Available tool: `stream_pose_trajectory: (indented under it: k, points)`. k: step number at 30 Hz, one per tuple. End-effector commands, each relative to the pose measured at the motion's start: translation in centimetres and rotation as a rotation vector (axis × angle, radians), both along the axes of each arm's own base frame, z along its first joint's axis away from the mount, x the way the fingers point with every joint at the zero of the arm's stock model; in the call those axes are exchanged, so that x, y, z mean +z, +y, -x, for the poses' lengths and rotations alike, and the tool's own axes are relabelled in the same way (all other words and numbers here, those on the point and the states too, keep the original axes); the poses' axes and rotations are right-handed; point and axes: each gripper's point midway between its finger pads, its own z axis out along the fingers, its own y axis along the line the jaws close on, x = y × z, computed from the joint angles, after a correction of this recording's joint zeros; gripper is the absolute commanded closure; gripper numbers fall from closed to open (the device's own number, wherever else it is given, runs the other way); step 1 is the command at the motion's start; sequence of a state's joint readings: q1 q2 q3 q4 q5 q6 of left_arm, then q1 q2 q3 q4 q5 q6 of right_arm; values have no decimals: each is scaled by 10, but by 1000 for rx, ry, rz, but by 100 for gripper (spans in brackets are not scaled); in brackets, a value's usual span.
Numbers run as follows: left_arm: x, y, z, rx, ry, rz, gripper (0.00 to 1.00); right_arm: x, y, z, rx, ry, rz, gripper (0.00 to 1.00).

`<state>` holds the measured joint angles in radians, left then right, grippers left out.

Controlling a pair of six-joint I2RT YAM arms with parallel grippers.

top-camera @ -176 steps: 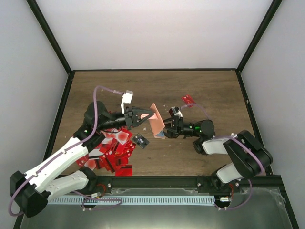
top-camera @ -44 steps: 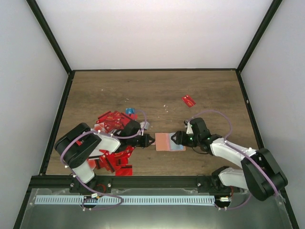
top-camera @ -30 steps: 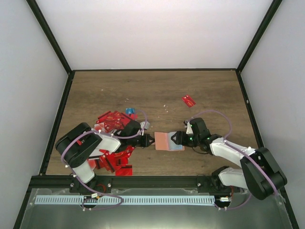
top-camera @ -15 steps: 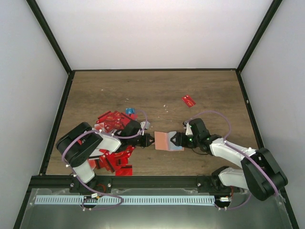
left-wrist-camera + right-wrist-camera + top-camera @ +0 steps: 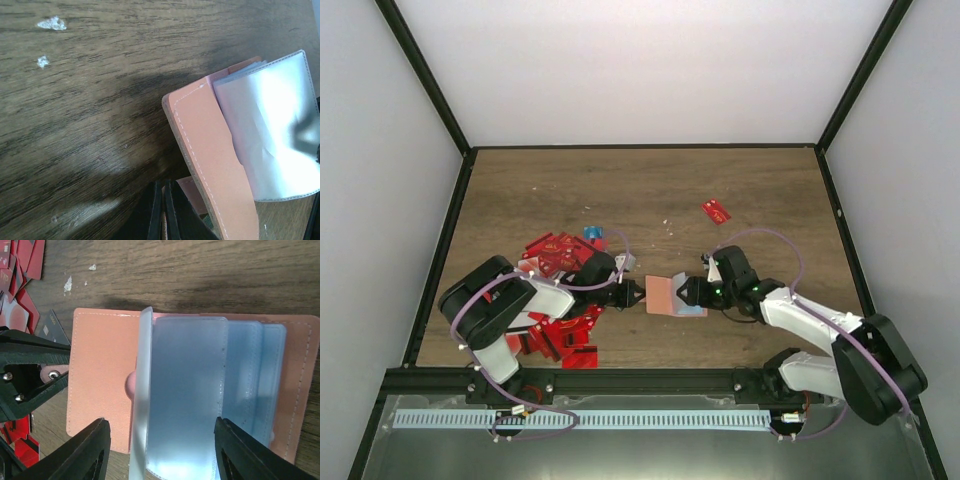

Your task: Put the credit cards into the card holder

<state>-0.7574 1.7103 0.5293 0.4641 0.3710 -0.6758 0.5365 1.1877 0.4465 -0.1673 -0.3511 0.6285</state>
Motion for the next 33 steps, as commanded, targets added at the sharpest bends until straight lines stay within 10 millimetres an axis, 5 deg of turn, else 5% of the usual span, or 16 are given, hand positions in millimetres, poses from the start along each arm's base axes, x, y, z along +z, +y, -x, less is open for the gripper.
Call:
stream_pose_trajectory:
  k: [1, 33]
  points:
    - [-23, 10, 8, 0, 40, -75, 96, 16, 4, -6, 1, -33, 3, 42]
    - [-24, 12, 9, 1, 34, -75, 96, 31, 6, -1, 1, -23, 54, 42]
